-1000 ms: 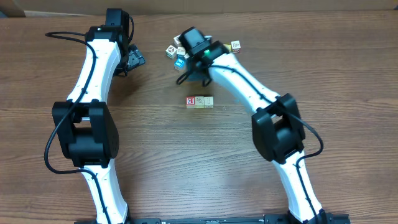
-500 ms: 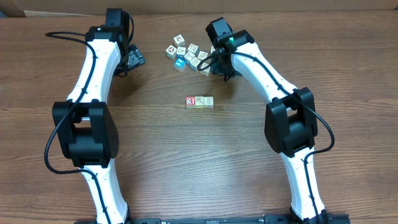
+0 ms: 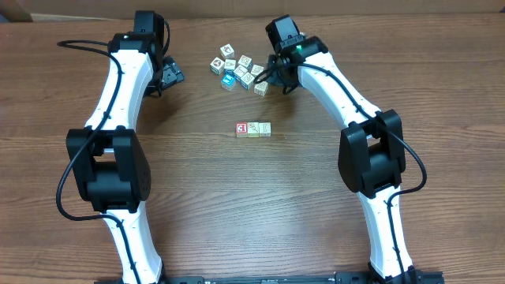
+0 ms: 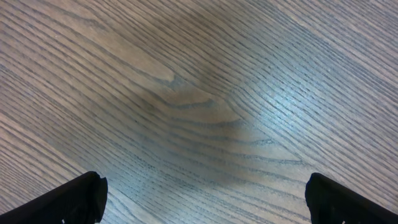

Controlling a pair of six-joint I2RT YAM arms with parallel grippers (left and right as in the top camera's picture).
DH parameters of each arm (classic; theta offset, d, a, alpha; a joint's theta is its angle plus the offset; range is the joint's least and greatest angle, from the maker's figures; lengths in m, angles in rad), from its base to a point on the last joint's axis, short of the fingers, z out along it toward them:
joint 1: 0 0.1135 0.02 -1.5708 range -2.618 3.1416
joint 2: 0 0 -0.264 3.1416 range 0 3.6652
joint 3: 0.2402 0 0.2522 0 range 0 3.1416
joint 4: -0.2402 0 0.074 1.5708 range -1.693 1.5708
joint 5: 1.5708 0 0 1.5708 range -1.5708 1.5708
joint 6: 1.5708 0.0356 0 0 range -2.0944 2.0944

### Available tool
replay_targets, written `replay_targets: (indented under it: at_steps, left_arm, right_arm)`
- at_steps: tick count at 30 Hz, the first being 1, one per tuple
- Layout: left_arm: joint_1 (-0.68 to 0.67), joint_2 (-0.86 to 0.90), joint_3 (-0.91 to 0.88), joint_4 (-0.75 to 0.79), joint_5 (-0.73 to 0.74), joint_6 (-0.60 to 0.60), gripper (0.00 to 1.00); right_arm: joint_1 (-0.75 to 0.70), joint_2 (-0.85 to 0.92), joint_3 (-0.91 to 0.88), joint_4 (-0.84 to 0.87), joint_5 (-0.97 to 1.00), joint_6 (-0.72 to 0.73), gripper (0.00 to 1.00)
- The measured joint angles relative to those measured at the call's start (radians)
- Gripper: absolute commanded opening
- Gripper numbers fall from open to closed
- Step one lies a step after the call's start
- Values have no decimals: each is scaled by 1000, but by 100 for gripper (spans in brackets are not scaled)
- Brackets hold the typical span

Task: Form a horizontal line
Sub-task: 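Raise the right arm back up over the block cluster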

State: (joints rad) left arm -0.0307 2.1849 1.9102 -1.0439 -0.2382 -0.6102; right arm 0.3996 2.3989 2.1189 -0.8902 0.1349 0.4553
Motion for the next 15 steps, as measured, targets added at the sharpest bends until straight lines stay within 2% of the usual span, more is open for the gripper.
replay_targets:
  at_steps: [7,15]
  left_arm:
    - [0,0,0,0,0,0,100]
    - [0,0,0,0,0,0,100]
  right_arm:
    - [0,0,0,85,0,-11,28]
    - [2,0,0,79,-1,20,46]
